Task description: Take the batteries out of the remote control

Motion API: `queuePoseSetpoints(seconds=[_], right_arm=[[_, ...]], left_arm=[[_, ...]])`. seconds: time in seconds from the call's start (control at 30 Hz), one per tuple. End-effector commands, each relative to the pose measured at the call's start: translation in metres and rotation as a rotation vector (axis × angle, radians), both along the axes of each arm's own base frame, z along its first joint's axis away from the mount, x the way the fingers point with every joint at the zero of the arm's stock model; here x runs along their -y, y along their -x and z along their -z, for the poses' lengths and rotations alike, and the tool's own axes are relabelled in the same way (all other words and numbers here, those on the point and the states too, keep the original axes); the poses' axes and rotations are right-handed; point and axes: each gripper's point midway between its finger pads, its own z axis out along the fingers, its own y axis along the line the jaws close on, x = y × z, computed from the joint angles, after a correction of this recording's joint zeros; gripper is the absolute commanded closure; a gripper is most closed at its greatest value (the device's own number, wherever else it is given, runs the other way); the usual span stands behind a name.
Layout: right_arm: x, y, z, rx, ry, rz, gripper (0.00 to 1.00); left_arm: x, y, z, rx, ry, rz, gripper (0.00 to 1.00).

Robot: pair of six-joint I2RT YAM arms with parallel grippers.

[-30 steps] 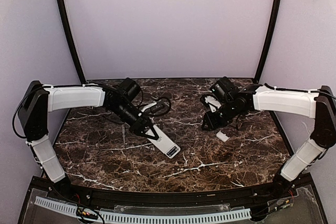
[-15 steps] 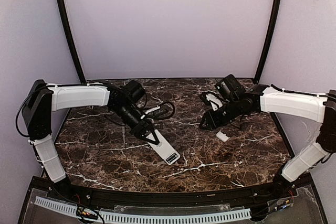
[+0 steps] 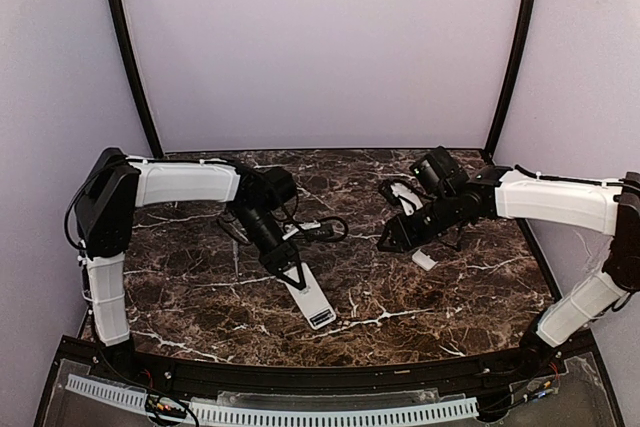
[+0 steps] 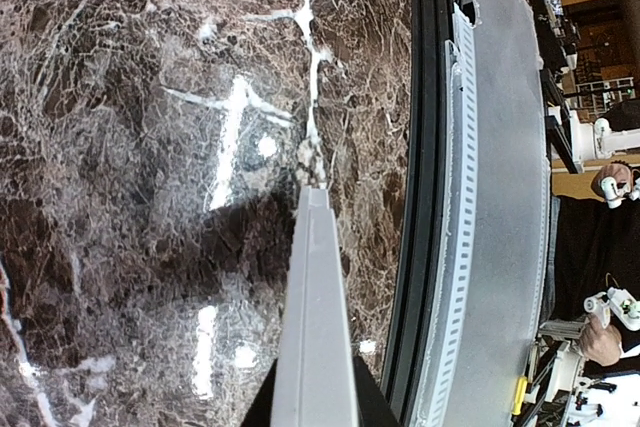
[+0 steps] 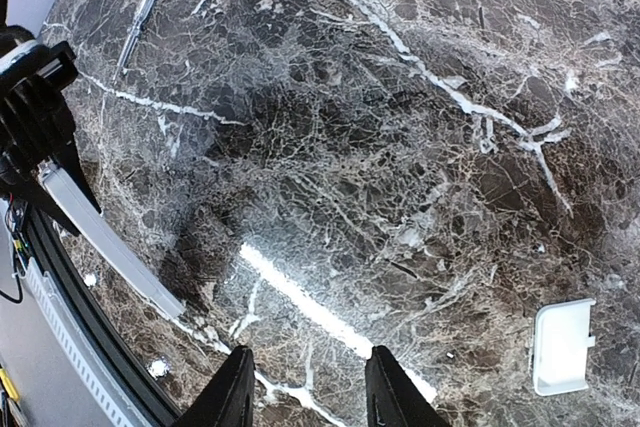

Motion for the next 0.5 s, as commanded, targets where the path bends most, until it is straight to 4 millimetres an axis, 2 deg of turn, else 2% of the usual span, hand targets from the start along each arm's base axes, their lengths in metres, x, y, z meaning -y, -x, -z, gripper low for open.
queuePoseSetpoints(seconds=[0.0,0.07,0.17,0.23,0.37,0.47], right_arm=[[-0.004,0.003,-0.004,0.021,-0.030,-0.023,0.62],[-0.004,0.004,-0.005,0.023,-0.032,-0.023,0.62],[-0.004,0.004,-0.005,0.023,-0.034,-0.026,0.62],[-0.004,0.005,-0.005,0.021,-0.036,-0.028,0.62],[-0.006,0.005,-0.003,0.017,-0.039,-0.033,0.62],[-0.007,0.005,-0.003,0.017,-0.042,-0.036,0.62]], left_arm=[[-0.005,-0.006,0.015,0.004,-0.091,0.031,0.99],[-0.004,-0.009,0.022,0.007,-0.113,0.033,0.97],[-0.003,-0.017,0.030,0.030,-0.133,0.035,0.86],[-0.003,-0.021,0.034,0.050,-0.148,0.037,0.83],[-0.003,-0.031,0.042,0.088,-0.176,0.033,0.68],[-0.003,-0.038,0.048,0.112,-0.194,0.030,0.66]])
